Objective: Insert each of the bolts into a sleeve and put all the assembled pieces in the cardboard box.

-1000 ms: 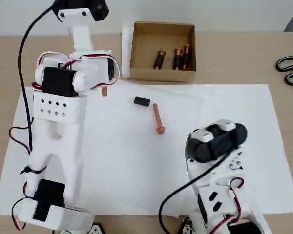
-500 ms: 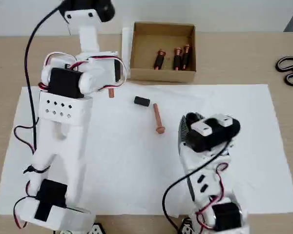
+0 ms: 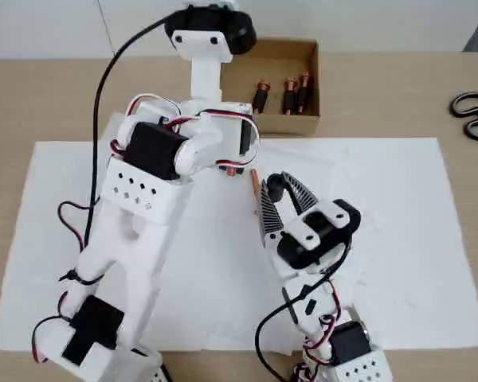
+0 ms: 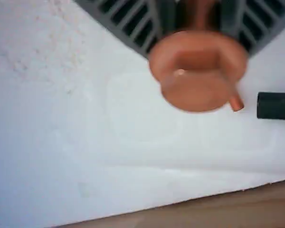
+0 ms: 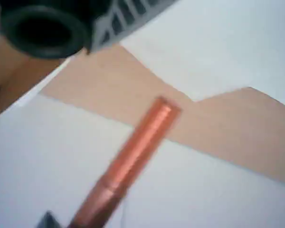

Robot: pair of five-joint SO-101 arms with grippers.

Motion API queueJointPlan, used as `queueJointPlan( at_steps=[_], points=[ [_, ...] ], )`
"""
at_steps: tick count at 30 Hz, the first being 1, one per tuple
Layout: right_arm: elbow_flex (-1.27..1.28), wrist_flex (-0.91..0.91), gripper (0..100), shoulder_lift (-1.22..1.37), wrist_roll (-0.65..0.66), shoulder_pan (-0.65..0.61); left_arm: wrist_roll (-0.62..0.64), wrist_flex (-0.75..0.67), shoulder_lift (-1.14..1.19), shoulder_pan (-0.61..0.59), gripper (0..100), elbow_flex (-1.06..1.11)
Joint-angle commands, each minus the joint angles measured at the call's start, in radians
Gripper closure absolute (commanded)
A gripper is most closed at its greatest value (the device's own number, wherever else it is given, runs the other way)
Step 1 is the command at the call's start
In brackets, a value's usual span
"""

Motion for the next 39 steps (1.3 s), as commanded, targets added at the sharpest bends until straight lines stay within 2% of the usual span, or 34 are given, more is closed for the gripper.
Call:
queueJointPlan(
  at_steps=[1, 5, 8, 11, 14, 18, 21, 27, 30, 34, 39],
  points=[
    [0.009, -0.027, 99.5, -0.005, 0.003, -0.016, 0.025, -0.061, -0.080, 0.002, 99, -0.058],
    [0.009, -0.019, 99.5, 0.002, 0.003, -0.016, 0.014, -0.167, -0.183, 0.006, 99, -0.053],
    [0.009, 0.031, 99.5, 0.002, 0.003, -0.015, -0.048, -0.209, -0.261, 0.006, 99, -0.051],
    [0.009, 0.102, 99.5, 0.002, 0.002, -0.015, -0.061, -0.198, -0.341, 0.008, 99, -0.051],
    [0.009, 0.133, 99.5, -0.002, 0.002, -0.015, -0.057, -0.127, -0.423, 0.025, 99, -0.035],
    [0.009, 0.133, 99.5, -0.005, 0.002, -0.016, -0.032, -0.097, -0.535, 0.091, 99, 0.137],
    [0.009, 0.134, 99.5, -0.002, 0.002, -0.016, -0.025, -0.221, -0.611, 0.080, 99, 0.372],
    [0.009, 0.134, 99.5, 0.001, 0.000, -0.015, -0.026, -0.672, -0.743, 0.057, 99, 0.863],
    [0.009, 0.134, 99.5, 0.001, 0.000, -0.015, -0.025, -0.824, -0.787, 0.054, 99, 1.017],
    [0.009, 0.134, 99.5, 0.001, 0.000, -0.015, -0.020, -0.845, -0.815, 0.003, 99, 1.069],
    [0.009, 0.134, 99.5, 0.001, 0.000, -0.015, 0.003, -0.736, -0.818, -0.052, 99, 1.069]
  ],
)
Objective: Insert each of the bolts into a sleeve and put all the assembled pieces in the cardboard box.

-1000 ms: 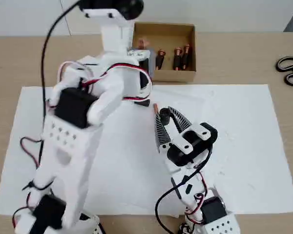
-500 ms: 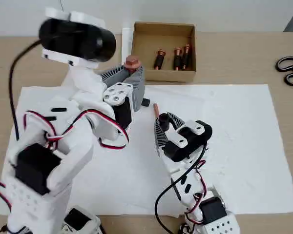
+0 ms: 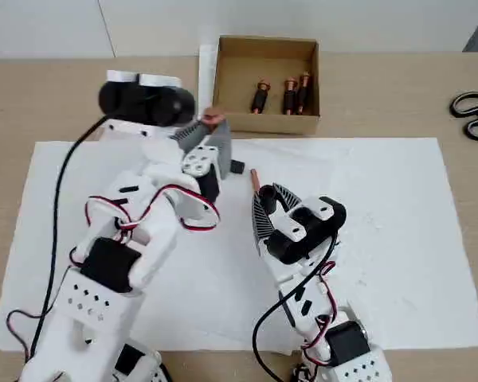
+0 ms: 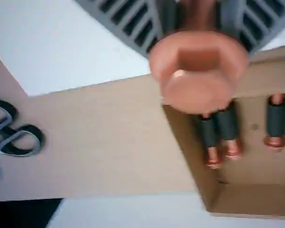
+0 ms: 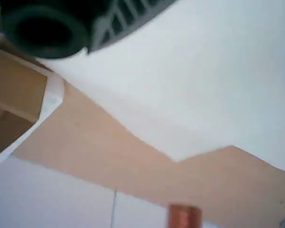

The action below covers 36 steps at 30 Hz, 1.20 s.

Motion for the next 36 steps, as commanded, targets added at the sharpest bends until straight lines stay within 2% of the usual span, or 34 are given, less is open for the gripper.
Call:
queueJointPlan(
  at_steps=[1, 7, 13, 22, 27, 31, 36],
  points=[
    [0.009, 0.005, 99.5, -0.002, -0.002, 0.001, 0.046, 0.046, -0.032, -0.011, 99, -0.001],
    [0.009, 0.021, 99.5, -0.007, -0.003, -0.008, 0.089, 0.052, -0.034, 0.048, 99, -0.001],
    [0.009, 0.082, 99.5, -0.008, -0.003, -0.107, 0.092, 0.055, -0.035, 0.118, 99, -0.001],
    [0.009, 0.068, 99.5, -0.007, -0.003, -0.074, 0.092, 0.054, -0.035, 0.180, 99, 0.038],
    [0.009, 0.068, 99.5, -0.007, -0.003, -0.073, 0.092, 0.051, -0.035, 0.175, 99, 0.088],
    [0.009, 0.068, 99.5, -0.008, -0.003, -0.077, 0.089, -0.035, -0.040, 0.173, 99, 0.134],
    [0.009, 0.068, 99.5, -0.008, -0.003, -0.077, 0.086, -0.181, -0.158, 0.173, 99, 0.245]
  ],
)
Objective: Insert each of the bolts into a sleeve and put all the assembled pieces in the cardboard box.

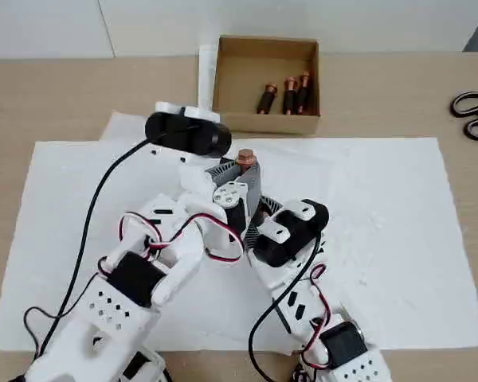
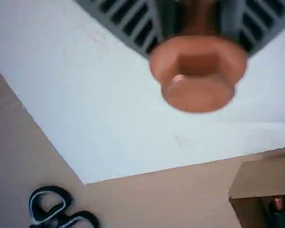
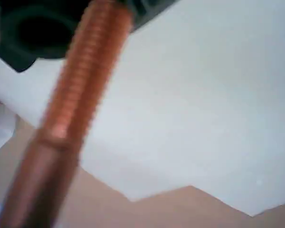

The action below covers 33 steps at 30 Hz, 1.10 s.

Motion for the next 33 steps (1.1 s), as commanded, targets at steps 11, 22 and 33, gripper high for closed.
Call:
queueJointPlan(
  at_steps=[11, 22, 33],
  points=[
    [0.008, -0.015, 99.5, -0.010, -0.003, -0.001, -0.046, -0.112, -0.258, -0.002, 99, 0.150],
    [0.008, -0.015, 99.5, -0.010, -0.003, -0.001, -0.086, -0.400, -0.258, 0.000, 99, 0.312],
    [0.008, -0.015, 99.5, -0.010, -0.003, -0.001, -0.126, -0.474, -0.256, 0.000, 99, 0.363]
  ],
)
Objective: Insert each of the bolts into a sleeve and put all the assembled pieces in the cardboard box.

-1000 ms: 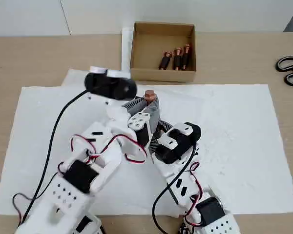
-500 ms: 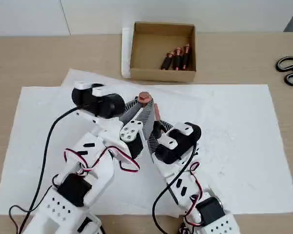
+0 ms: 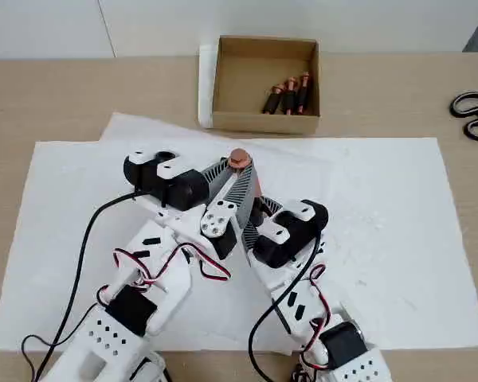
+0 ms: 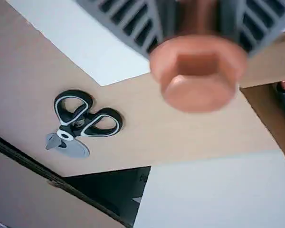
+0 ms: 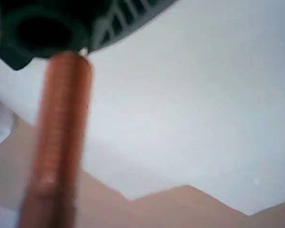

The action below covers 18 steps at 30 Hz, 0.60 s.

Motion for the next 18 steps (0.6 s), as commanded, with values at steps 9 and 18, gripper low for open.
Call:
queueJointPlan(
  at_steps=[9, 18],
  points=[
    [0.008, -0.015, 99.5, -0.010, -0.003, 0.001, -0.006, -0.032, -0.020, 0.003, 99, -0.008],
    [0.008, -0.015, 99.5, -0.010, -0.003, -0.027, -0.006, -0.066, -0.018, 0.005, 99, 0.027]
  ],
)
